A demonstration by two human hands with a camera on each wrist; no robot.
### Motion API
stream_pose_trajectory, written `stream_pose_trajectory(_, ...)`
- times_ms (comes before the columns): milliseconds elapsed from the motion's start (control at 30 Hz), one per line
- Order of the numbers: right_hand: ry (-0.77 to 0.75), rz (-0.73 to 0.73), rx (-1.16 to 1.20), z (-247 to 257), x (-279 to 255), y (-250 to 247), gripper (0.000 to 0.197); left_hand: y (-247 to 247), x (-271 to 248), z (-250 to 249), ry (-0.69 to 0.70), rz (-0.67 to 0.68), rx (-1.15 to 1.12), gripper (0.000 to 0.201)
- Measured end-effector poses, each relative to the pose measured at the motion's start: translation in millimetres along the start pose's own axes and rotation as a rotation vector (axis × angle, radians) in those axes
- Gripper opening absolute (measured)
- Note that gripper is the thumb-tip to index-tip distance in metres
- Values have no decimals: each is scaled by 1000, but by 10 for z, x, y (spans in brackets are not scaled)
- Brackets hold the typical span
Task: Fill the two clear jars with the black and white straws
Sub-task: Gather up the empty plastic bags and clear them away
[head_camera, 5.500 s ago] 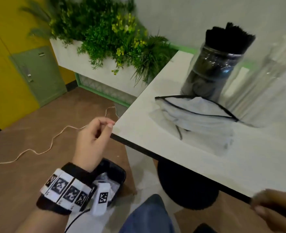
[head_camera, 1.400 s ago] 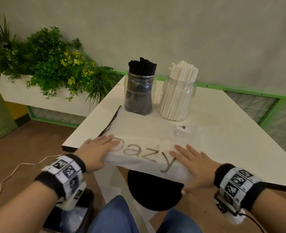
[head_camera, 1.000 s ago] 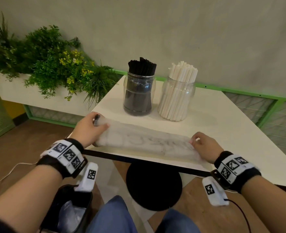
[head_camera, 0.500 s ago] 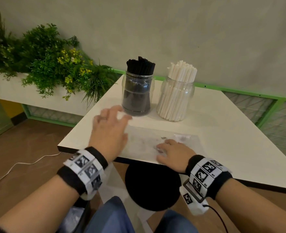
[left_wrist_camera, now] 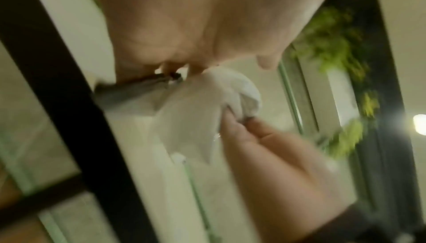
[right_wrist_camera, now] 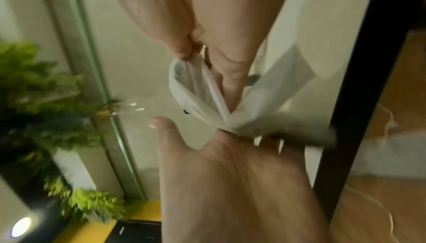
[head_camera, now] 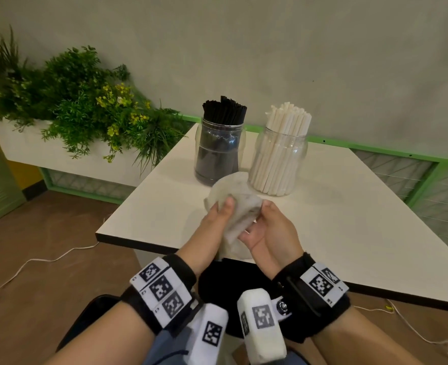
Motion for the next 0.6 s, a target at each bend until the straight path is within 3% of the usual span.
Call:
stream_pose_trajectory(100, 56, -53, -78, -23, 47, 28, 19, -30, 0, -29, -70, -129, -204, 52)
stream_pose_trajectory(167, -40, -125, -399, 113, 80, -66, 16, -172, 24, 9, 2, -188, -116, 56)
stream_pose_trajectory(233, -362, -184, -905, 424, -27, -54, 31, -329, 25, -41, 97, -225, 129, 54)
stream_pose_trajectory(300, -755, -87, -1449, 588, -230, 185, 52, -362, 28, -100, 179, -155, 381, 51)
stream_pose_trajectory(333, -827, -1, -1721, 537, -277, 276, 64, -322, 23, -132, 214, -92, 466, 51)
stream_pose_trajectory(400, -720, 101, -2135, 410, -219, 281, 73, -235, -15, -222, 297, -7, 577, 48)
stream_pose_trajectory(433, -609, 116, -2215, 394, -168, 246, 64, -216, -38, -276, 346, -6, 608, 44)
stream_pose_trajectory(500, -445, 136, -2081, 401, -110, 171, 30, -211, -104, -387, 424, -62, 603, 32)
stream_pose_trajectory(600, -307, 44, -1707, 421, 9, 51, 14, -181, -152, -326, 358, -94, 561, 15)
Point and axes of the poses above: each hand's wrist, its own x-axis towards the middle knuckle, its own y-axis out of the palm, z = x × y, the point moved 7 cm from there along x, towards the middle knuckle, and after that the axes turned 6 degrees about y, right-handed, at the moved point
